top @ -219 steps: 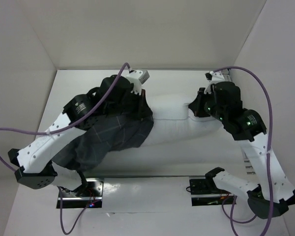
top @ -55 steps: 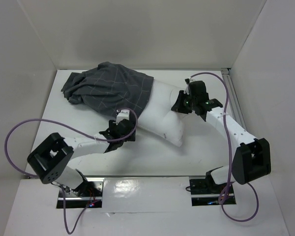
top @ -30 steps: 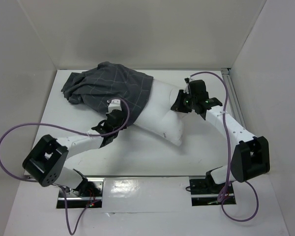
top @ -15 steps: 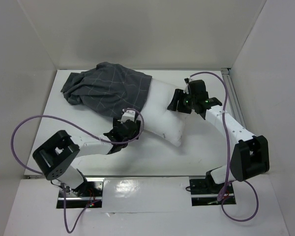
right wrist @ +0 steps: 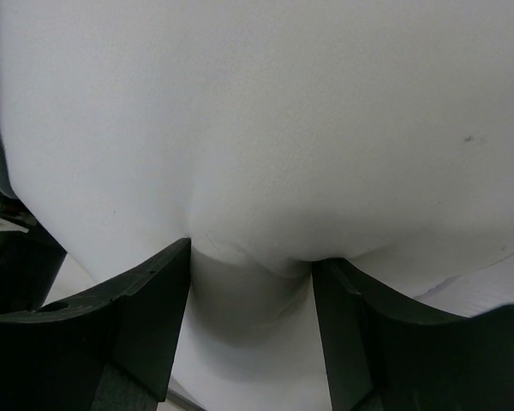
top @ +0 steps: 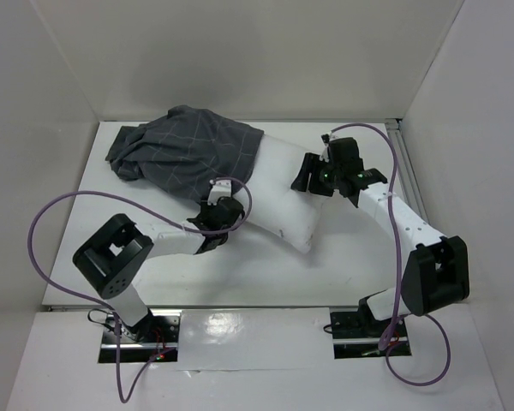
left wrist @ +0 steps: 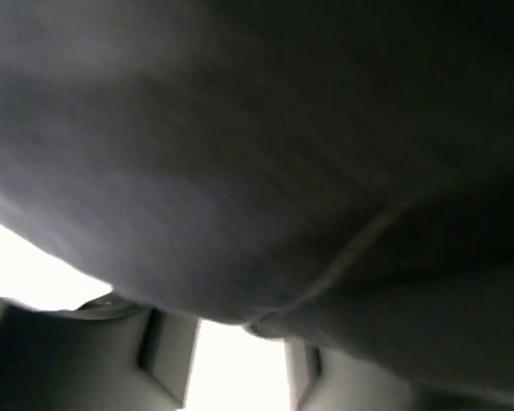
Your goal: Put the pillow into the pillowcase
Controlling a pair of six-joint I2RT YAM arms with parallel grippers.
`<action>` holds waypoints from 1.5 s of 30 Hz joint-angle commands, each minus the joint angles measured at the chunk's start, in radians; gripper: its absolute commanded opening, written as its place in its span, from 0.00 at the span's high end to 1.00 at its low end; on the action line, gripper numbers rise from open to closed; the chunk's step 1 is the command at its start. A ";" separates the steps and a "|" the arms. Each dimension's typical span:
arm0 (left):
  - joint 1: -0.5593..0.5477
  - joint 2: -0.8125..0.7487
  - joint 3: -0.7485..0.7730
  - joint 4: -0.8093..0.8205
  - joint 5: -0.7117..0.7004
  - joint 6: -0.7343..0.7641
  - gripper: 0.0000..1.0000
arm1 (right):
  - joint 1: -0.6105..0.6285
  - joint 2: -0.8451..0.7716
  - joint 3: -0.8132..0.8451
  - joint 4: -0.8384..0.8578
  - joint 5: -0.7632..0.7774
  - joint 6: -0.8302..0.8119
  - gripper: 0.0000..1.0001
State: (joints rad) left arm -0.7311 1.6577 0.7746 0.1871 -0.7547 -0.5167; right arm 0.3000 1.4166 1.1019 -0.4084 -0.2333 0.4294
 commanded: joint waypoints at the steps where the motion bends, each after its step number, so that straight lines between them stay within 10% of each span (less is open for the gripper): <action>1: 0.039 -0.018 0.020 -0.026 -0.006 -0.043 0.53 | 0.001 -0.005 0.036 -0.007 -0.015 -0.004 0.36; 9: 0.082 -0.096 0.008 -0.118 0.005 -0.105 1.00 | -0.009 -0.016 0.027 -0.061 -0.006 -0.038 0.11; 19: 0.035 -0.230 0.103 -0.274 0.172 -0.094 1.00 | -0.009 -0.268 -0.040 -0.306 0.154 -0.060 0.00; 28: 0.025 -0.230 0.215 -0.307 0.239 -0.053 1.00 | -0.009 -0.300 -0.280 -0.065 -0.199 -0.026 0.00; 30: 0.015 -0.219 0.256 -0.307 0.265 -0.043 1.00 | 0.017 -0.240 -0.289 0.056 -0.254 0.011 0.09; 31: -0.005 -0.208 0.276 -0.295 0.288 -0.043 1.00 | 0.033 -0.158 -0.277 0.121 -0.314 0.031 0.38; 35: -0.109 -0.101 0.495 -0.336 0.399 -0.008 1.00 | 0.164 0.039 -0.093 0.223 -0.268 0.046 1.00; 45: -0.215 -0.117 0.946 -0.536 0.693 0.063 1.00 | 0.042 -0.083 -0.092 0.165 -0.207 0.011 1.00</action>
State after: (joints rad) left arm -0.8932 1.6375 1.6020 -0.4259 -0.3187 -0.4587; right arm 0.3481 1.4014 0.9825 -0.3588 -0.4255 0.4755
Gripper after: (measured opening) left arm 0.042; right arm 0.088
